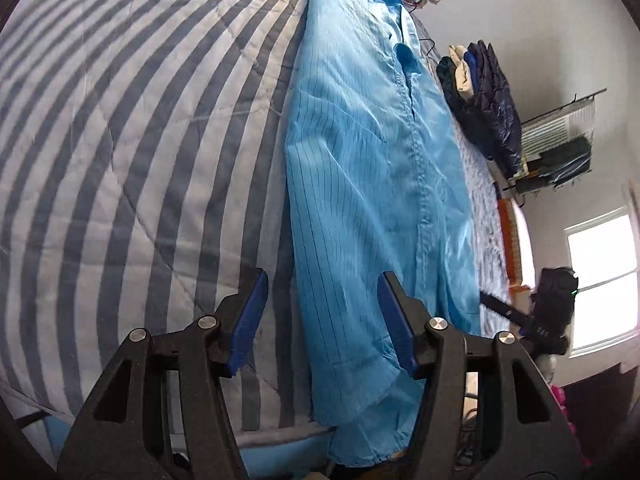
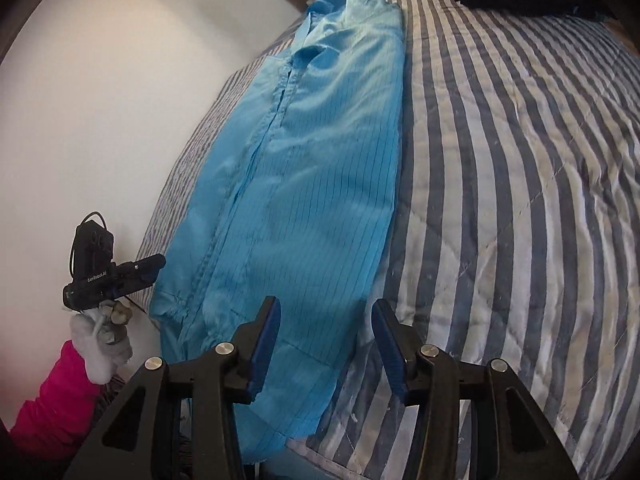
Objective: Fold large clothes
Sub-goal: 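Grasp the hem end of the light-blue coat strip with both tools, then lift the held hem end and fold it over toward the collar with both tools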
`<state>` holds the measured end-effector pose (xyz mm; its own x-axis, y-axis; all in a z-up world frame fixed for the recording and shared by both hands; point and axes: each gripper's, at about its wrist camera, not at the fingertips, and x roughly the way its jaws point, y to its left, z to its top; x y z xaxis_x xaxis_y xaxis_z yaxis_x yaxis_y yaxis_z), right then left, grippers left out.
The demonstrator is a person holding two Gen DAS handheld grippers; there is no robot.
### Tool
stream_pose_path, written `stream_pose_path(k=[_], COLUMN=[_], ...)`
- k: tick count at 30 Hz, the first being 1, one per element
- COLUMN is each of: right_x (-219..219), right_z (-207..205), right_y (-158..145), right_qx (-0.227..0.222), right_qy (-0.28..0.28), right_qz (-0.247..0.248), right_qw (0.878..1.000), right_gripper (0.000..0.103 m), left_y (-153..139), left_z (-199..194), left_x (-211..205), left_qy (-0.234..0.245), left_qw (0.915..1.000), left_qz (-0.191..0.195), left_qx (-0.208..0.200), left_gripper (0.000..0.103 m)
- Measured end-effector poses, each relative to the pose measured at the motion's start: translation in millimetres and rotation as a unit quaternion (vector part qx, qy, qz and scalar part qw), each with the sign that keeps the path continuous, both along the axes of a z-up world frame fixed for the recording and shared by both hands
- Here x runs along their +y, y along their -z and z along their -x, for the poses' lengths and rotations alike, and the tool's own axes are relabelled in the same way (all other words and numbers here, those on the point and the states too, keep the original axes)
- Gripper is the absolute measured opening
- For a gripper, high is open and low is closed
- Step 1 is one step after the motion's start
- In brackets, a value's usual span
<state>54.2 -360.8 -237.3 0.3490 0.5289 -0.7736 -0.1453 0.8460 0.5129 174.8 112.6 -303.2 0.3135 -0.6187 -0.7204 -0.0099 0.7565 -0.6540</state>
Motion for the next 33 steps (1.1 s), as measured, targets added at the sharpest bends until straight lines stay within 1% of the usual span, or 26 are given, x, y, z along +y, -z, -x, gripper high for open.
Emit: stream_pose_path(k=[3, 5, 6, 8, 10, 11, 12, 13, 14, 15, 16, 17, 19, 20, 23, 28, 33], right_x=[4, 6, 7, 6, 8, 8, 9, 11, 13, 15, 18, 20, 24, 24, 19, 14, 12], right_z=[5, 8, 8, 6, 1, 1, -1, -3, -5, -6, -7, -8, -8, -8, -9, -17, -34], right_y=[12, 18, 19, 21, 24, 27, 31, 33, 35, 36, 37, 38, 35, 33, 27, 5, -23], right_qx=[0.01, 0.017, 0.019, 0.02, 0.025, 0.028, 0.03, 0.032, 0.035, 0.037, 0.036, 0.037, 0.028, 0.023, 0.005, -0.03, -0.074], right_qy=[-0.017, -0.026, -0.029, -0.033, -0.036, -0.036, -0.037, -0.04, -0.044, -0.047, -0.05, -0.054, -0.06, -0.06, -0.052, -0.038, -0.026], right_qz=[-0.031, -0.053, -0.061, -0.08, -0.104, -0.114, -0.121, -0.127, -0.131, -0.134, -0.138, -0.139, -0.136, -0.143, -0.172, -0.186, -0.175], right_qw=[0.999, 0.998, 0.998, 0.996, 0.994, 0.992, 0.991, 0.991, 0.99, 0.989, 0.989, 0.988, 0.988, 0.988, 0.984, 0.981, 0.981], right_gripper=[0.051, 0.05, 0.05, 0.05, 0.048, 0.047, 0.045, 0.038, 0.03, 0.027, 0.019, 0.011, 0.006, 0.004, 0.003, 0.002, 0.002], left_y=[4, 7, 7, 10, 13, 13, 11, 10, 9, 8, 7, 5, -1, -6, -21, -48, -73], left_z=[4, 7, 8, 10, 12, 14, 16, 17, 17, 18, 19, 19, 19, 19, 16, 2, -23], left_x=[2, 3, 1, -5, -18, -24, -28, -30, -32, -32, -30, -30, -31, -32, -35, -36, -40], left_qy=[0.001, 0.003, 0.007, 0.023, 0.043, 0.053, 0.059, 0.061, 0.063, 0.061, 0.06, 0.059, 0.058, 0.058, 0.059, 0.047, 0.046], left_qw=[0.9994, 0.9989, 0.9987, 0.9979, 0.9977, 0.9978, 0.9979, 0.9979, 0.9978, 0.9977, 0.9976, 0.9976, 0.9973, 0.997, 0.9955, 0.992, 0.9901], left_qz=[0.033, 0.044, 0.048, 0.055, 0.043, 0.032, 0.02, 0.016, 0.02, 0.028, 0.032, 0.035, 0.045, 0.051, 0.069, 0.104, 0.103], left_qx=[0.011, 0.014, 0.016, 0.024, 0.029, 0.025, 0.016, 0.012, 0.011, 0.012, 0.011, 0.009, 0.001, -0.006, -0.026, -0.054, -0.083], left_gripper=[0.058, 0.058, 0.054, 0.04, 0.023, 0.02, 0.018, 0.015, 0.013, 0.01, 0.007, 0.006, 0.005, 0.004, 0.002, 0.002, 0.002])
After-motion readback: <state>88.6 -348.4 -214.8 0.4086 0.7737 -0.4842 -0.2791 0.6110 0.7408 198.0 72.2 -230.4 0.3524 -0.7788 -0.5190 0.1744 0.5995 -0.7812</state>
